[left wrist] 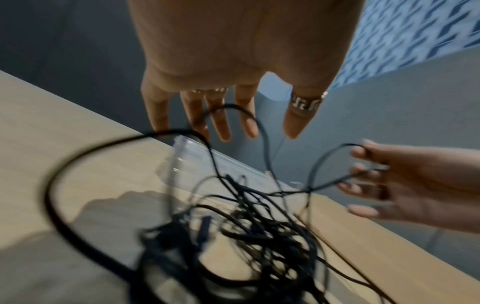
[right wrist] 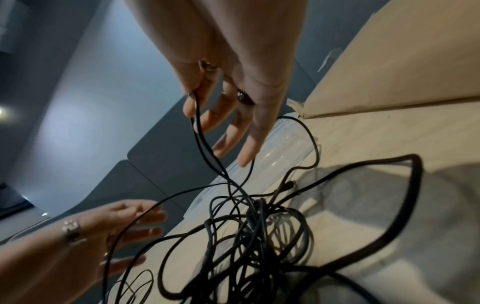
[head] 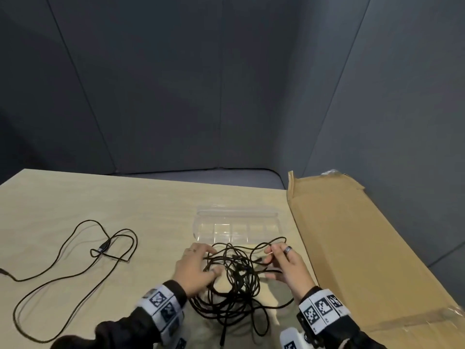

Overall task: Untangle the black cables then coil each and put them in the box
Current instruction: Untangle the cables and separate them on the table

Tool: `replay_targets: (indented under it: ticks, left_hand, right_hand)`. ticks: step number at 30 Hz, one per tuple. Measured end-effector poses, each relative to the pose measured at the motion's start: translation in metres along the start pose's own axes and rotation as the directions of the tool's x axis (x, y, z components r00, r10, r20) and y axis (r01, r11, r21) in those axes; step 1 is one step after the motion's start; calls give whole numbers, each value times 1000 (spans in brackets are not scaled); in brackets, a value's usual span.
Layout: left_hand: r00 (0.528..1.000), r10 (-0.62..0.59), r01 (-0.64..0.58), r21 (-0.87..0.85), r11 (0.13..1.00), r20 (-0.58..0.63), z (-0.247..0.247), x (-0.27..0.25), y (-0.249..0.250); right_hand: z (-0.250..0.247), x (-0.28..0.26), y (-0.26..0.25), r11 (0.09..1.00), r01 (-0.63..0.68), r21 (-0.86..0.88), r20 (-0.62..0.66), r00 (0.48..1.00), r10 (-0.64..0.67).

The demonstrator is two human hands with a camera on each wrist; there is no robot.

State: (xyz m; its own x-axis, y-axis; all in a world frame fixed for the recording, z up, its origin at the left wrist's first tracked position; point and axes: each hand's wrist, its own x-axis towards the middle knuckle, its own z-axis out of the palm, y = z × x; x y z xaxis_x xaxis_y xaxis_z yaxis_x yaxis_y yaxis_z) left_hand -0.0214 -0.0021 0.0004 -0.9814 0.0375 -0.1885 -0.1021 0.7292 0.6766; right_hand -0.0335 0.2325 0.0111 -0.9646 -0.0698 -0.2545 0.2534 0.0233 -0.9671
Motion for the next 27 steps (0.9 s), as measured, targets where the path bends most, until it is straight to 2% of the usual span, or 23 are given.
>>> replay_targets:
  ticks: [2, 4, 7, 9, 12, 13, 15, 17, 18, 20, 21, 22, 24, 27]
  left_hand:
    - [996, 61, -68, 129, 989, 59, 16, 1, 18]
    - [990, 76, -107, 283, 953, 120, 29, 8, 22]
    - [977, -40, -66, 476, 877, 209, 34, 21, 13]
    - [964, -122, -17, 514, 858, 236, 36, 26, 3]
    - [950, -167, 56, 382, 923, 264, 39, 28, -16]
    - [954, -146, 62, 305, 950, 261, 40, 27, -22]
    - [966, -79, 37, 173, 984, 246, 42, 24, -29]
    - [970, -7, -16, 91, 996, 243, 44, 19, -31]
    - [971, 29, -44, 56, 997, 235, 46, 18, -32]
    - [979, 83, -82, -17, 997, 187, 48, 15, -34]
    - [984, 90, -80, -67, 995, 155, 47, 14, -35]
    - [989, 83, -67, -125, 990, 123, 46, 13, -36]
    - [995, 59, -40, -217, 975, 82, 41, 11, -38]
    - [998, 46, -36, -244, 969, 37, 29, 7, -43]
  right_hand:
    - [4, 4, 2, 999, 23, -33, 51, 998, -21]
    - [4, 2, 3, 979, 89, -184, 193, 980, -53]
    - [1, -2, 5, 903, 113, -414, 349, 936, 43]
    - [-4, 0, 11, 892, 0, -452, 319, 934, 162]
    - [-5, 9, 29, 920, -189, -344, 108, 965, 238]
    - [-4, 13, 34, 910, -206, -359, 54, 969, 240]
    - [-1, 17, 42, 836, -129, -534, 50, 982, 183]
    - [3, 24, 47, 709, -29, -705, 124, 979, 163]
    - [6, 28, 47, 600, 30, -800, 155, 975, 157]
    - [10, 30, 44, 407, 67, -911, 141, 977, 157]
    - [10, 31, 43, 368, 84, -926, 142, 981, 133]
    - [9, 30, 41, 350, 97, -932, 141, 984, 104]
    - [4, 29, 40, 370, 149, -917, 163, 987, 7]
    - [-8, 24, 32, 528, 231, -817, 163, 971, -174]
